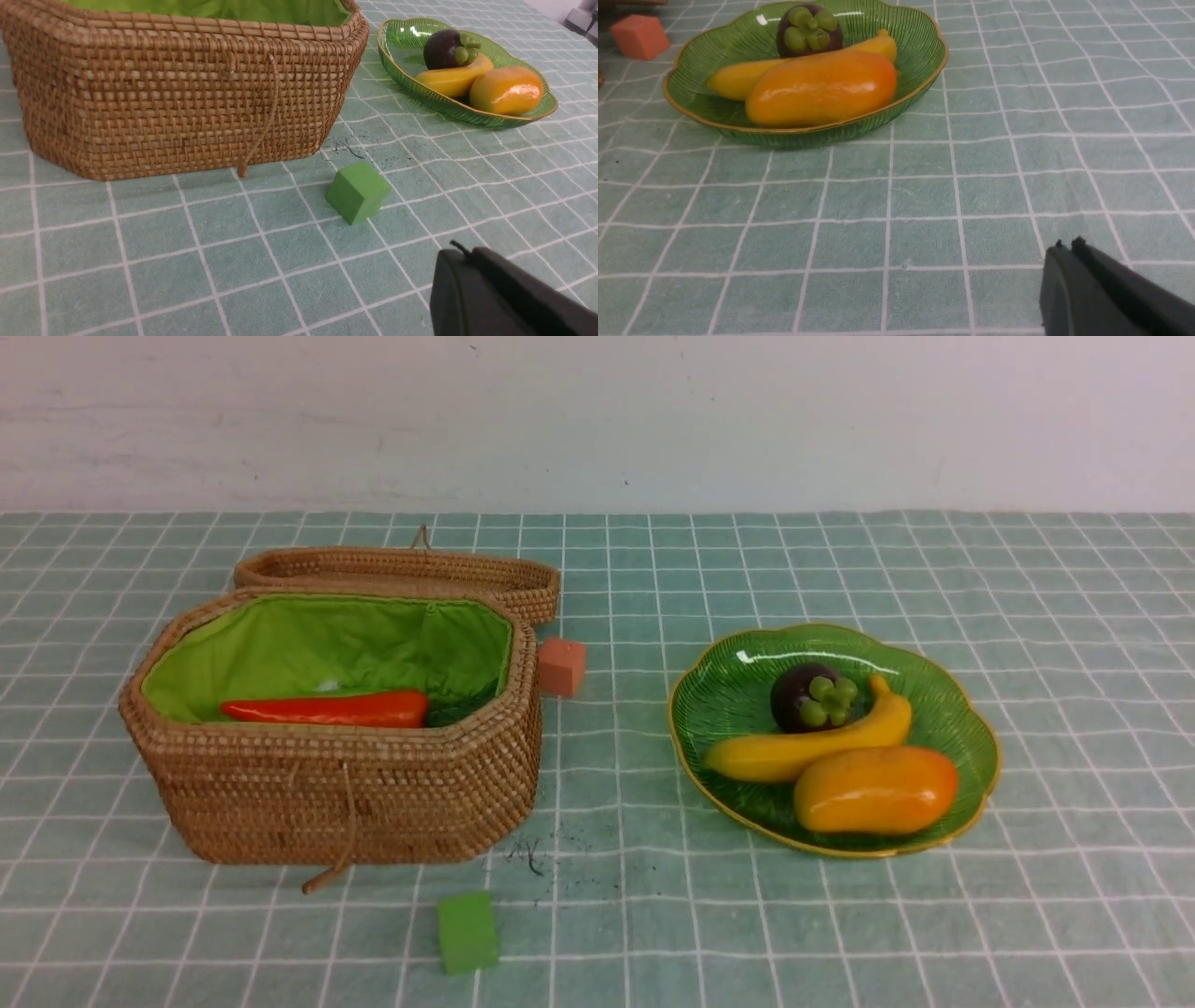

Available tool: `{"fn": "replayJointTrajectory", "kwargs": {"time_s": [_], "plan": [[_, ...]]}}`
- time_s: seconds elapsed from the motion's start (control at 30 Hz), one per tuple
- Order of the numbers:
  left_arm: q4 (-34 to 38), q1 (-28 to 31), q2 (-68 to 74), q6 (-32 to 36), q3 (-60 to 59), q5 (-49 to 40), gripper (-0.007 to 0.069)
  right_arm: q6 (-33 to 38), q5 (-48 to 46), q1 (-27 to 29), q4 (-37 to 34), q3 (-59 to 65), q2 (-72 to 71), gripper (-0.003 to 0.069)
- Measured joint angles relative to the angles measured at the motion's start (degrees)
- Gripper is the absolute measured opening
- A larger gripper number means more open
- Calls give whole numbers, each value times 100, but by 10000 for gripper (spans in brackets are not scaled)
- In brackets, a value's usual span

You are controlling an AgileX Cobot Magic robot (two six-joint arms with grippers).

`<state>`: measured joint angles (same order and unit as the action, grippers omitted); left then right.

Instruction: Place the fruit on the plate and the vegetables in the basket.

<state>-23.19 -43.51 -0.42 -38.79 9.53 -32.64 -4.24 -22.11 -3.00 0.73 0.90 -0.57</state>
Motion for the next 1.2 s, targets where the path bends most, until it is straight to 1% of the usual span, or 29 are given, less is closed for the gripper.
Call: {"fn": "replayJointTrajectory", "kwargs": {"time_s": [0.7,0.83,0.9,0.97,1.0,1.03,1.1,1.13,1.17,1.2], "plan": [[-11,0,0,0,-5,0,26,-14,2,0,0,0,0,-7],[-63,74,0,44,-71,145,26,-14,2,0,0,0,0,-3],[-39,364,0,231,-126,328,22,-18,6,0,0,0,0,-1],[201,975,0,717,-171,711,-3,-18,6,0,0,0,0,1],[558,1427,0,1242,-207,995,-13,-18,6,0,0,0,0,1],[755,1735,0,1502,-229,1180,-13,-18,6,0,0,0,0,3],[1612,2552,0,2510,-397,1688,-13,-18,13,0,0,0,0,4],[1687,2622,0,2594,-419,1731,-13,-18,13,0,0,0,0,4],[2319,3160,0,3233,-658,2078,-13,-18,13,0,0,0,0,4],[2526,3351,0,3420,-786,2212,-13,-18,13,0,0,0,0,4]]}}
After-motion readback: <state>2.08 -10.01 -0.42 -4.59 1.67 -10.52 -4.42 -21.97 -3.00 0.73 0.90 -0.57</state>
